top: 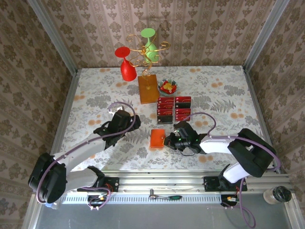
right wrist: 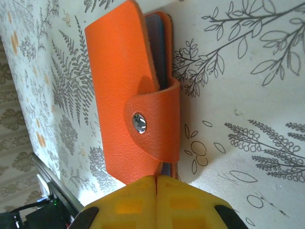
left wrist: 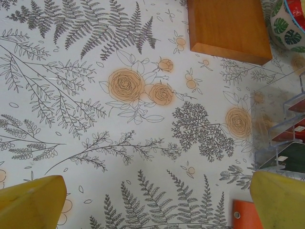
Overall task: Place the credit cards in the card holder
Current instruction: Pick up the card holder from the center of the table, then pass the card holder.
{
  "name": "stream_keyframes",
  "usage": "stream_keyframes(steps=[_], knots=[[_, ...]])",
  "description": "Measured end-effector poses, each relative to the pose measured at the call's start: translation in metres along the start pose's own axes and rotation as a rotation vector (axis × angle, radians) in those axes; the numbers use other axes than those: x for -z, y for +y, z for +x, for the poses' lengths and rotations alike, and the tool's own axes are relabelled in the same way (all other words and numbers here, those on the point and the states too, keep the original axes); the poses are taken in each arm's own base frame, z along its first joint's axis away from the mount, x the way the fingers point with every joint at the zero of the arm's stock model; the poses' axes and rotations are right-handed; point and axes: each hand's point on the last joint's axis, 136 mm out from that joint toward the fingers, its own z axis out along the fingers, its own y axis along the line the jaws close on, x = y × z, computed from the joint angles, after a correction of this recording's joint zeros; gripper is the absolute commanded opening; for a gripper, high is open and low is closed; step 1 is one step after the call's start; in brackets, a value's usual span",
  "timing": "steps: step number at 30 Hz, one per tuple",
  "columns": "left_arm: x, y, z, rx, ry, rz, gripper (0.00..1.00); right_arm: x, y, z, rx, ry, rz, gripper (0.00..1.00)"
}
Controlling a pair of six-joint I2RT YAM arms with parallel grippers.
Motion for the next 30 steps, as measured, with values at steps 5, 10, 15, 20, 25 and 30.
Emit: stream_keyframes(steps=[5,10,15,20,25,30], knots=[[0.008,-0.01,-0.004,-0.002,-0.004,0.06,1.0,0.009,0.002,-0.002,-0.009,0.002,-0.033,0.0],[0.014,-0.032,-0.005,0.006,0.017,0.171,1.0,0.036,0.036,-0.014,0.027,-0.036,-0.152,0.0],[0.018,-0.059,-0.011,0.02,0.034,0.284,1.0,0.062,0.072,-0.027,0.06,-0.07,-0.266,0.0],[0.021,-0.082,-0.017,0.066,0.044,0.385,1.0,0.081,0.097,-0.037,0.078,-0.096,-0.342,0.0],[0.022,-0.099,-0.021,0.135,0.056,0.465,1.0,0.094,0.119,-0.043,0.082,-0.106,-0.397,0.0],[0.022,-0.114,-0.026,0.203,0.061,0.533,1.0,0.102,0.135,-0.048,0.078,-0.113,-0.432,0.0]])
